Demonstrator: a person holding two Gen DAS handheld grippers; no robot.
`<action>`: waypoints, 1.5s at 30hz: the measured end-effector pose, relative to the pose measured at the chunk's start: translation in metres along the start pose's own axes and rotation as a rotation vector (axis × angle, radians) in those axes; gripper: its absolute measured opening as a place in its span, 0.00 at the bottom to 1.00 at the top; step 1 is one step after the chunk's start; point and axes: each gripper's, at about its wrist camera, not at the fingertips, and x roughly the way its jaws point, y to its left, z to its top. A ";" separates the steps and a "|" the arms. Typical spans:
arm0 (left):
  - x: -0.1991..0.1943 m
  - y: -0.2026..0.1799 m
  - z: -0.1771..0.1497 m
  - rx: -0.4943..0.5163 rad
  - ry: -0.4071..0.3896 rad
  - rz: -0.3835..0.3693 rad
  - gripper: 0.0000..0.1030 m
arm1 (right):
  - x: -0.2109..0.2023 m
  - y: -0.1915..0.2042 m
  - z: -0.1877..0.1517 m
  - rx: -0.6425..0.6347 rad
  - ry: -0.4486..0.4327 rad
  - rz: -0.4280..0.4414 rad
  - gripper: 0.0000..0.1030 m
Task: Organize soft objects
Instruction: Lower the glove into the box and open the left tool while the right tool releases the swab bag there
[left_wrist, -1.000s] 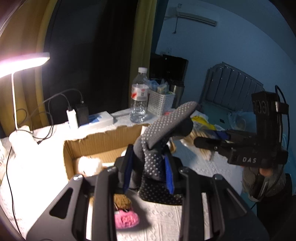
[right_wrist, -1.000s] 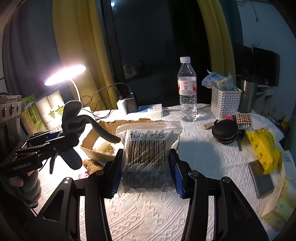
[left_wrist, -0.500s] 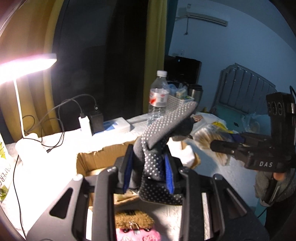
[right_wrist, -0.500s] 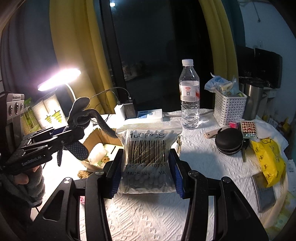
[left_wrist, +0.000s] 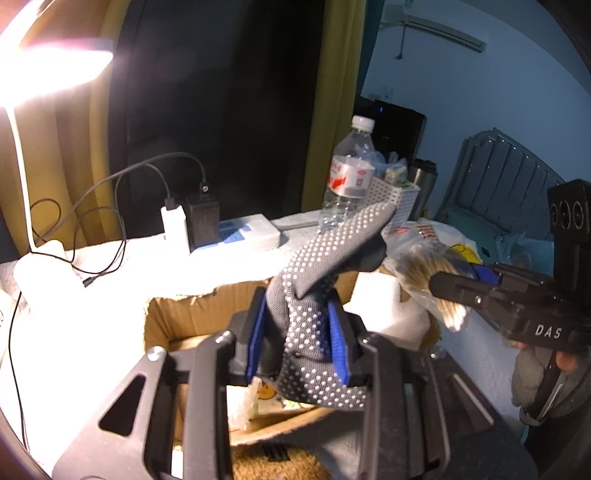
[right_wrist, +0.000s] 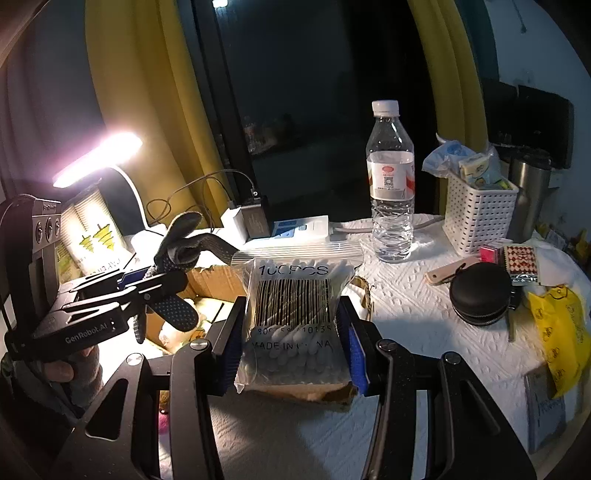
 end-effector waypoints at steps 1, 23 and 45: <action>0.004 0.001 0.000 -0.001 0.011 0.005 0.33 | 0.003 -0.001 0.001 0.002 0.002 0.002 0.49; -0.029 -0.001 -0.005 0.014 -0.030 0.037 0.65 | -0.002 0.015 -0.010 -0.009 0.012 -0.049 0.59; -0.094 0.016 -0.046 -0.008 -0.063 0.021 0.65 | -0.029 0.081 -0.036 -0.065 0.009 -0.038 0.60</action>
